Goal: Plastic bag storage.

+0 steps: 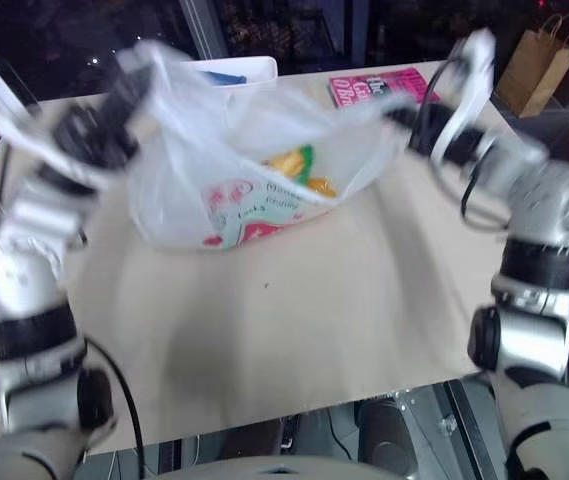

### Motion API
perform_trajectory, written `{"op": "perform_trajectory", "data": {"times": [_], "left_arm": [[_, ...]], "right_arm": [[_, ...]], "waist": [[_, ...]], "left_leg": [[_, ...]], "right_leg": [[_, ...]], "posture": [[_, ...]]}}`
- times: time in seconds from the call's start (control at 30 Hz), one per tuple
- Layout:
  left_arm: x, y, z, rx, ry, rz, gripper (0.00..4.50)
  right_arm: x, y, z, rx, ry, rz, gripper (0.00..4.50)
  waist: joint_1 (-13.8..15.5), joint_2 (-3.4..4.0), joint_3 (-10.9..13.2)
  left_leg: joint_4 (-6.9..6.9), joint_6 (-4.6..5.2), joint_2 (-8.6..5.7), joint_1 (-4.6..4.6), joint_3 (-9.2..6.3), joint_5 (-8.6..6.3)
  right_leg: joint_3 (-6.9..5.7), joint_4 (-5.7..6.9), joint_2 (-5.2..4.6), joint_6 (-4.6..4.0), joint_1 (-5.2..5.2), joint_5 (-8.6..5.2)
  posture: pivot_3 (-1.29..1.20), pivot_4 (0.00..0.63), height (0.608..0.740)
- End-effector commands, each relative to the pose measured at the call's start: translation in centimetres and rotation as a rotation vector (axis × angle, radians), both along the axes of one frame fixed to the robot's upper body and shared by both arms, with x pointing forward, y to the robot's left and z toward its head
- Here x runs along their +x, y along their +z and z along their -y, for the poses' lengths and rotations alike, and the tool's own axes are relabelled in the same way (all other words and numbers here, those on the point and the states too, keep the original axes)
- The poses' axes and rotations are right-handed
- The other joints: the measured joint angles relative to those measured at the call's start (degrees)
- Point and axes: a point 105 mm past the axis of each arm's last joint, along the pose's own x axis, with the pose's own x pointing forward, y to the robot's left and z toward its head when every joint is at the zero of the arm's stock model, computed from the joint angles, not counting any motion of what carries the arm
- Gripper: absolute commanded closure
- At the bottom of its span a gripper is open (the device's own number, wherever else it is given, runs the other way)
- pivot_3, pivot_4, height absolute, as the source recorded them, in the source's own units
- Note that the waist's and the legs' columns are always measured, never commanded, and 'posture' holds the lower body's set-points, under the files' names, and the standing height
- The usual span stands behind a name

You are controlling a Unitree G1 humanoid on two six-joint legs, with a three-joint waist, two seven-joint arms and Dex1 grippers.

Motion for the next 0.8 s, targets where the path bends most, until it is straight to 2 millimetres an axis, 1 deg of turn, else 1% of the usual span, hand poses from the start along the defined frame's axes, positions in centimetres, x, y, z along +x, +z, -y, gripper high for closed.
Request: {"op": "perform_trajectory", "data": {"times": [0.03,0.07,0.1,0.17,0.2,0.27,0.3,0.37,0.4,0.47,0.53,0.57,0.6,0.67,0.7,0.73,0.77,0.8], "left_arm": [[0.3,5.7,-5.1,-0.12,0.185,0.149,4.5],[0.5,6.6,-5.6,-0.124,0.213,0.171,4.5],[0.7,7.1,-6.0,-0.119,0.23,0.186,4.5],[1.2,7.0,-6.1,-0.101,0.227,0.184,4.5],[1.9,6.1,-5.8,-0.057,0.239,0.163,4.5],[3.4,3.2,-5.0,0.023,0.244,0.089,4.5],[4.0,1.5,-4.5,0.064,0.245,0.051,4.5],[4.4,-1.5,-3.7,0.122,0.232,-0.009,4.5],[4.5,-2.5,-3.5,0.141,0.229,-0.026,4.5],[4.4,-4.5,-3.4,0.152,0.224,-0.072,4.5],[4.2,-5.5,-3.3,0.16,0.212,-0.095,4.5],[4.0,-5.9,-3.3,0.167,0.211,-0.103,4.5],[3.8,-6.5,-3.5,0.17,0.215,-0.119,4.25],[3.5,-7.4,-4.1,0.177,0.227,-0.149,3.8],[3.3,-7.9,-4.4,0.184,0.237,-0.164,3.29],[3.0,-8.5,-4.9,0.188,0.241,-0.184,2.78],[2.7,-8.9,-5.2,0.193,0.241,-0.199,2.33],[2.3,-9.2,-5.3,0.195,0.229,-0.214,2.01]], "right_arm": [[-0.5,4.3,2.2,0.162,0.001,0.069,4.43],[-0.4,4.7,2.4,0.174,0.004,0.072,4.43],[-0.3,4.7,2.3,0.171,0.006,0.072,4.43],[0.0,4.1,2.1,0.145,0.005,0.059,4.43],[0.3,3.1,1.8,0.113,-0.004,0.036,4.43],[0.9,1.0,1.4,0.054,-0.027,-0.012,4.43],[1.0,0.4,1.3,0.037,-0.035,-0.023,4.43],[1.1,-0.4,1.3,0.023,-0.044,-0.038,4.43],[1.1,-0.6,1.4,0.019,-0.047,-0.042,4.43],[0.7,-1.0,1.3,-0.004,-0.033,-0.046,3.92],[0.2,-1.2,1.2,-0.023,-0.007,-0.044,3.19],[-0.2,-1.3,1.0,-0.035,0.022,-0.039,2.73],[-1.4,-1.7,0.7,-0.062,0.089,-0.024,2.23],[-3.4,-2.7,0.3,-0.13,0.194,-0.006,1.43],[-4.4,-3.6,0.2,-0.179,0.242,-0.006,0.83],[-5.5,-4.8,0.3,-0.243,0.289,-0.017,0.36],[-6.3,-5.8,0.5,-0.292,0.319,-0.032,0.01],[-6.5,-6.7,1.0,-0.326,0.313,-0.053,0.0]], "waist": [[-0.1,-0.02,0.0],[-0.2,-0.02,0.0],[-0.4,-0.02,0.0],[-0.7,-0.01,0.0],[-0.8,-0.01,0.0],[-1.1,0.0,0.0],[-1.4,0.01,-0.1],[-1.7,0.03,-0.1],[-1.9,0.04,0.0],[-2.1,0.02,0.0],[-2.0,0.01,0.0],[-2.0,0.01,0.0],[-1.9,0.01,0.0],[-1.6,0.01,0.0],[-1.6,0.01,0.0],[-1.5,0.01,0.0],[-1.4,0.01,0.0],[-1.2,0.0,0.0]], "left_leg": [[-0.16,-0.01,0.0,0.0,0.02,0.0],[-0.18,-0.01,-0.01,-0.09,0.05,-0.01],[-0.25,0.0,-0.02,-0.12,0.09,-0.01],[-0.23,0.13,-0.07,-0.43,0.19,-0.08],[-0.22,0.19,-0.14,-0.63,0.32,-0.11],[-0.2,0.22,-0.16,-0.73,0.34,-0.12],[-0.2,0.22,-0.17,-0.72,0.35,-0.13],[-0.19,0.22,-0.14,-0.73,0.33,-0.13],[-0.21,0.22,-0.14,-0.74,0.29,-0.13],[-0.18,0.22,-0.14,-0.76,0.31,-0.13],[-0.06,0.22,-0.14,-0.89,0.34,-0.13],[-0.06,0.21,-0.13,-0.88,0.32,-0.12],[-0.02,0.21,-0.13,-0.86,0.33,-0.12],[-0.01,0.22,-0.13,-0.84,0.33,-0.13],[-0.01,0.24,-0.14,-0.8,0.34,-0.14],[0.0,0.25,-0.14,-0.8,0.36,-0.14],[0.04,0.25,-0.15,-0.81,0.35,-0.15],[0.04,0.27,-0.15,-0.81,0.34,-0.15]], "right_leg": [[-0.08,-0.15,0.0,-0.01,0.03,-0.02],[-0.12,-0.21,0.0,-0.01,-0.02,-0.02],[-0.11,-0.13,-0.01,-0.01,-0.04,-0.02],[-0.13,-0.08,-0.16,0.0,-0.43,-0.01],[-0.17,-0.03,-0.34,0.0,-0.75,-0.01],[-0.6,-0.07,-0.55,0.01,-0.85,-0.01],[-0.73,-0.05,-0.61,0.01,-0.85,-0.01],[-0.86,-0.02,-0.73,0.01,-0.86,-0.01],[-0.9,-0.03,-0.75,0.01,-0.87,-0.01],[-0.89,0.03,-0.8,0.01,-0.92,-0.01],[-0.84,0.07,-0.82,0.02,-1.13,0.0],[-0.85,0.08,-0.81,0.01,-1.13,0.0],[-0.84,0.13,-0.82,0.01,-1.12,0.0],[-0.84,0.14,-0.83,0.01,-1.09,0.0],[-0.83,0.12,-0.83,0.02,-1.04,0.0],[-0.83,0.12,-0.83,0.02,-1.04,0.0],[-0.83,0.13,-0.84,0.02,-1.04,0.0],[-0.85,0.12,-0.84,0.02,-1.01,0.0]], "posture": [[0.0,0.15,0.74],[0.0,0.15,0.74],[0.0,0.15,0.74],[0.0,0.15,0.74],[0.0,0.15,0.74],[0.0,0.15,0.74],[0.0,0.15,0.74],[0.0,0.15,0.74],[0.0,0.15,0.74],[0.0,0.15,0.74],[0.0,0.15,0.74],[0.0,0.15,0.74],[0.0,0.15,0.74],[0.0,0.15,0.74],[0.0,0.15,0.74],[0.0,0.15,0.74],[0.0,0.15,0.74],[0.0,0.15,0.74]]}}
